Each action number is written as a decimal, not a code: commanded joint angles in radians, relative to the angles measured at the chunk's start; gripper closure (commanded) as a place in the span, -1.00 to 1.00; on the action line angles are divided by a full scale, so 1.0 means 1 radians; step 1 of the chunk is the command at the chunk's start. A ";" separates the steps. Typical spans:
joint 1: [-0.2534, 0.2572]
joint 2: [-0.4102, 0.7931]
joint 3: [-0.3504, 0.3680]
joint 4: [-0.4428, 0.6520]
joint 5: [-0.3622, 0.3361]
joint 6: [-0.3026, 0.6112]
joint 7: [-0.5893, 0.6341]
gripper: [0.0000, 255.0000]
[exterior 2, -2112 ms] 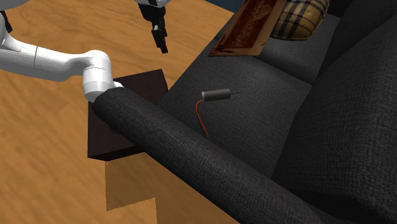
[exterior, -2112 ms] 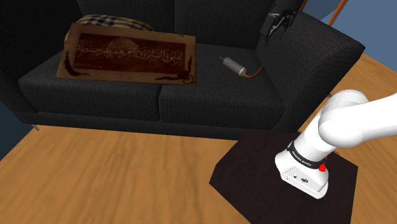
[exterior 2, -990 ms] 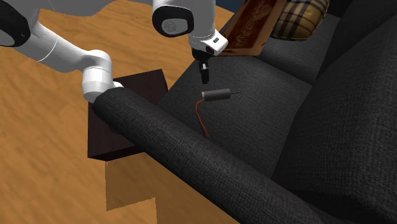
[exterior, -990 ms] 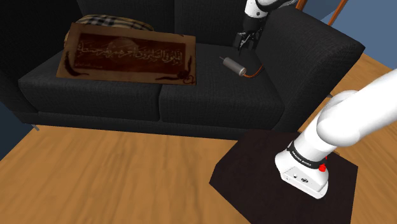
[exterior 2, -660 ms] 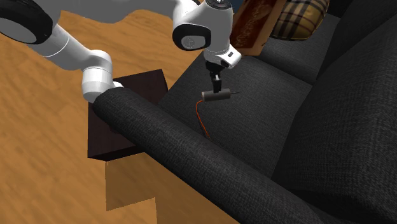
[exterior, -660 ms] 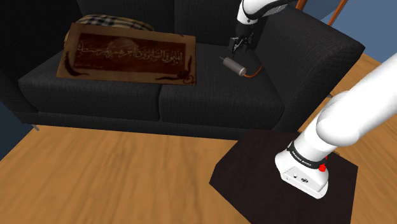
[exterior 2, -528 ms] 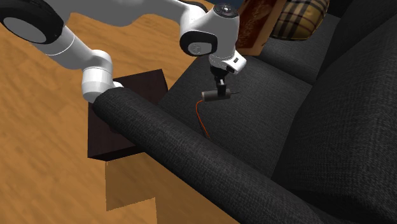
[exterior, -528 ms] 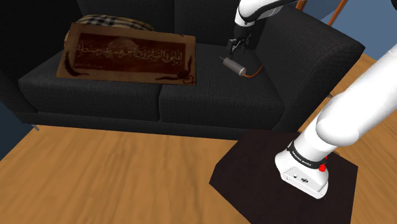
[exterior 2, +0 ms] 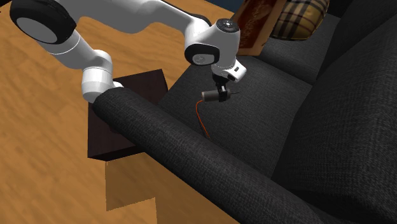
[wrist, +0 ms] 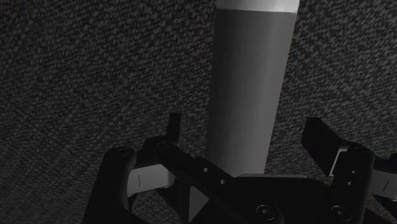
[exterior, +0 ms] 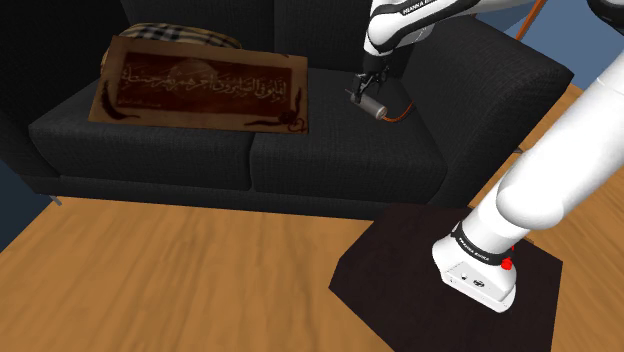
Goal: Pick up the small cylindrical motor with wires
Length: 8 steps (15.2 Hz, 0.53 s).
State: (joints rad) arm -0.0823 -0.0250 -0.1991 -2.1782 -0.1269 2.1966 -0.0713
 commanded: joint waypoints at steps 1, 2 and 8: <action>0.000 0.010 0.000 -0.009 0.001 0.019 0.001 -1.00; 0.000 0.010 0.000 -0.009 0.001 0.019 0.001 -1.00; 0.000 0.010 0.000 -0.008 0.001 0.019 0.001 1.00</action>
State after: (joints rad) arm -0.0821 -0.0156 -0.1989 -2.1859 -0.1262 2.2150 -0.0700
